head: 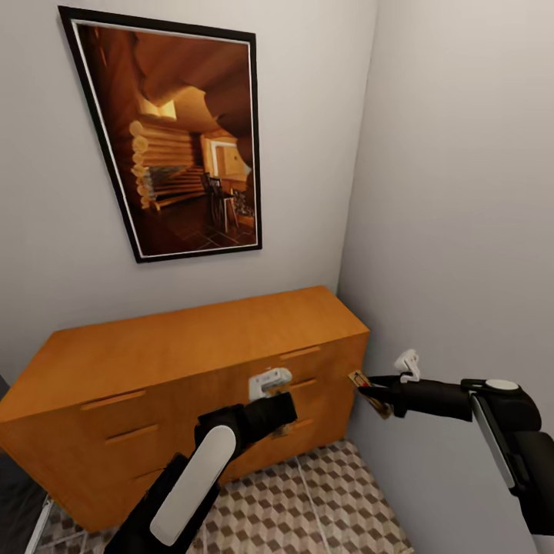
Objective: Take the four mousetraps from the cabinet in the bathroom and place them on the bathroom floor. Make sure all four end up on the same floor surface, and ensure that at least two of them are either under or directly next to the same bathroom sink.
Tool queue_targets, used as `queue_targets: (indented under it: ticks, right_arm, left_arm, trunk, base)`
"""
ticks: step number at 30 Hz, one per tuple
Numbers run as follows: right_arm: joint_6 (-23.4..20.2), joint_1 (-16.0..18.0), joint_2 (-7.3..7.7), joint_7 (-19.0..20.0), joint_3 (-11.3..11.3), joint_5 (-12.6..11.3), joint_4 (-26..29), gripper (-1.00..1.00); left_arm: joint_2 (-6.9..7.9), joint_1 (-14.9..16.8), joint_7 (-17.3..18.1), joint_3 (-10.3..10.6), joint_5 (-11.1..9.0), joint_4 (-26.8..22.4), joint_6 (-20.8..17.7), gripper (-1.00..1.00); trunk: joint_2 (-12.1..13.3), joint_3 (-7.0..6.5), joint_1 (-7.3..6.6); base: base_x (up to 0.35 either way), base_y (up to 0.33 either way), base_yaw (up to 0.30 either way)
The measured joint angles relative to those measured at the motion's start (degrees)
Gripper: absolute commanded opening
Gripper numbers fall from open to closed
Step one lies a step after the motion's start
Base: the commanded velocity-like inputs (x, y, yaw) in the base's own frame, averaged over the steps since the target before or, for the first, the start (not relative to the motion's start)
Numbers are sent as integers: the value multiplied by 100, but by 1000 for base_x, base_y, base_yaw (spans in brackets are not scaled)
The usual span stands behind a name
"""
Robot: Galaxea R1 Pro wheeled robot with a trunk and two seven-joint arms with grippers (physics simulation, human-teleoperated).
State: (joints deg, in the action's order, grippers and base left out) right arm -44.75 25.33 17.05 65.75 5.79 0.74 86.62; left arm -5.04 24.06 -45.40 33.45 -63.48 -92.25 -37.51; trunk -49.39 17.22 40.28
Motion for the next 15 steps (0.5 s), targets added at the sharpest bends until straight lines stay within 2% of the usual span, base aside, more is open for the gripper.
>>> queue_targets:
  ticks: [1, 4, 6, 10, 12, 15]
  right_arm:
    - [26, -24, -66, -79, 1, -8, -4, -100]
    - [48, -50, -164, -132, 5, 15, -19, -100]
    - [199, -72, -216, -158, 9, 28, -38, -100]
    - [337, -89, -275, -198, 5, 53, -50, -100]
    - [377, -93, -351, -362, 0, 62, -65, -100]
    - [499, -191, -541, -932, -22, 65, -90, -100]
  left_arm:
    - [41, -68, 7, 49, 133, 3, 21, -100]
    - [176, -268, 15, 78, 224, 4, 219, -100]
    - [364, -514, 24, 111, 446, 11, 594, -100]
    - [459, -766, 35, 122, 630, 13, 759, -100]
    - [485, -904, 36, 120, 681, 13, 808, -100]
    - [593, -1113, 39, 67, 781, 28, 1002, -100]
  trunk:
    - [0, 0, 0]
    - [0, 0, 0]
    - [0, 0, 0]
    - [0, -1, 0]
    - [0, -1, 0]
    - [0, -1, 0]
  base:
    - [-6, -2, 268]
    - [-3, -1, 277]
    - [-1, 0, 284]
    - [0, 0, 287]
    - [0, 0, 288]
    - [0, 0, 289]
